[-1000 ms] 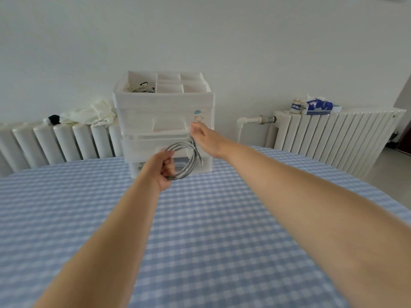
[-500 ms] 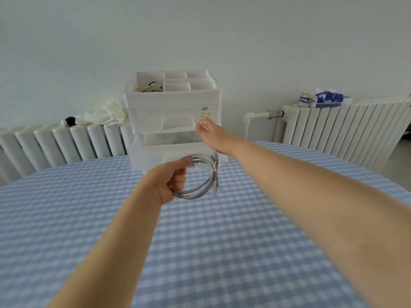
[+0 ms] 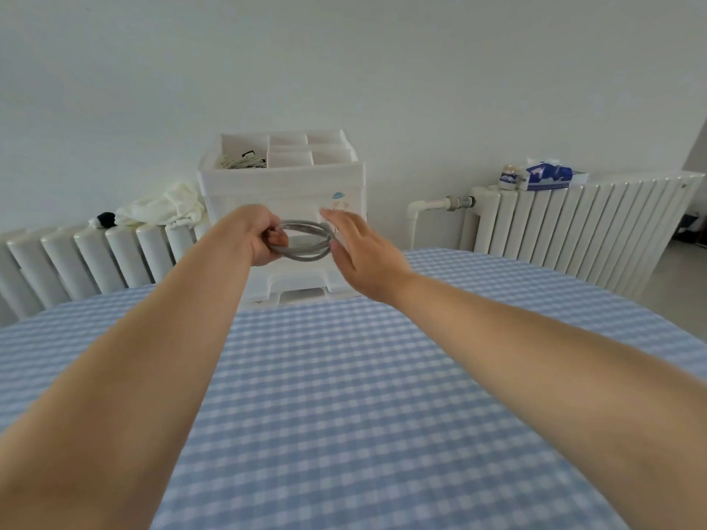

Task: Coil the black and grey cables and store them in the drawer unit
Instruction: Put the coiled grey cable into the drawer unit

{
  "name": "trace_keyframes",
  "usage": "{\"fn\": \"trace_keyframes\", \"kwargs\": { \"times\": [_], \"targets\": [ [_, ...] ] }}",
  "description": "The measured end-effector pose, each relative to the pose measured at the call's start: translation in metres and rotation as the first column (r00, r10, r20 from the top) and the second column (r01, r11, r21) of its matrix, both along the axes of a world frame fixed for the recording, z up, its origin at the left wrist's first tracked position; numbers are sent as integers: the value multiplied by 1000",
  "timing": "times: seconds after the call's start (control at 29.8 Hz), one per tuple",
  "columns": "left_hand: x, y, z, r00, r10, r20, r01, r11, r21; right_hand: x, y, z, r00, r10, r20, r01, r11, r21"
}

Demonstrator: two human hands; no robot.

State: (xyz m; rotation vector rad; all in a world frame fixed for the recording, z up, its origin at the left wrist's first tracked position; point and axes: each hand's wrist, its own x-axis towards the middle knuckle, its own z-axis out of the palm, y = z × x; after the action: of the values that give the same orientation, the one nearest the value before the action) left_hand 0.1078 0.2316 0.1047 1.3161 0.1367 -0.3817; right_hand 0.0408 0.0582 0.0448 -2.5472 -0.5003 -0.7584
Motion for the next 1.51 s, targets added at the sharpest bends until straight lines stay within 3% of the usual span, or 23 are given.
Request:
{"fn": "trace_keyframes", "kwargs": {
  "times": [0.13, 0.24, 0.27, 0.34, 0.44, 0.47, 0.5, 0.57, 0.6, 0.71, 0.81, 0.87, 0.97, 1.04, 1.11, 1.18, 1.24, 1.31, 1.51],
  "targets": [
    [10, -6, -5, 1000, -10, 0, 10, 994, 112, 9, 7, -9, 995, -94, -19, 87, 968, -234],
    [12, -10, -1, 998, -39, 41, 26, 961, 274, 16, 15, -2, 987, -100, -124, 80, 984, -158],
    [12, -10, 0, 992, -73, 99, 25, 909, 416, 18, 17, 4, 978, -96, -187, 77, 992, -103],
    [12, -7, 1, 959, -199, 204, -7, 700, 714, 22, 18, 13, 955, -92, -283, 74, 995, -71],
    [18, 3, -5, 880, -390, 272, -75, 450, 890, 25, 17, 19, 939, -96, -330, 62, 992, -112],
    [19, 8, -8, 851, -425, 309, -124, 409, 904, 28, 17, 18, 936, -87, -342, 54, 993, -105],
    [19, 12, -13, 822, -448, 350, -145, 430, 891, 30, 16, 18, 930, -83, -358, 53, 994, -94],
    [16, 20, -22, 760, -490, 428, -115, 546, 830, 35, 13, 17, 919, -89, -384, 57, 994, -93],
    [13, 24, -26, 721, -523, 454, -110, 560, 821, 36, 12, 17, 917, -97, -388, 60, 992, -107],
    [9, 36, -36, 567, -604, 561, -226, 540, 811, 38, 13, 15, 926, -131, -353, 76, 984, -164],
    [8, 38, -38, 472, -621, 625, -298, 555, 776, 44, 14, 15, 922, -149, -358, 88, 980, -181],
    [8, 36, -38, 406, -669, 623, -353, 513, 782, 49, 13, 15, 894, -147, -423, 88, 984, -156],
    [7, 33, -40, 302, -787, 538, -499, 351, 793, 52, 13, 20, 845, -81, -528, 70, 997, -40],
    [10, 31, -39, 334, -797, 504, -518, 291, 804, 50, 12, 22, 842, -29, -539, 64, 997, 47],
    [12, 30, -37, 427, -744, 514, -457, 313, 832, 44, 10, 19, 868, -33, -495, 67, 996, 51],
    [14, 30, -37, 479, -672, 565, -394, 410, 822, 37, 7, 11, 923, -111, -369, 64, 988, -138],
    [12, 30, -38, 504, -651, 568, -361, 438, 823, 30, 5, -1, 958, -173, -229, 82, 930, -359],
    [6, 30, -41, 514, -671, 534, -357, 399, 844, 28, 3, -9, 973, -181, -140, 106, 898, -428],
    [-4, 37, -54, 488, -668, 561, -535, 280, 798, 29, 6, -18, 981, -192, -7, 177, 919, -353]
  ]
}}
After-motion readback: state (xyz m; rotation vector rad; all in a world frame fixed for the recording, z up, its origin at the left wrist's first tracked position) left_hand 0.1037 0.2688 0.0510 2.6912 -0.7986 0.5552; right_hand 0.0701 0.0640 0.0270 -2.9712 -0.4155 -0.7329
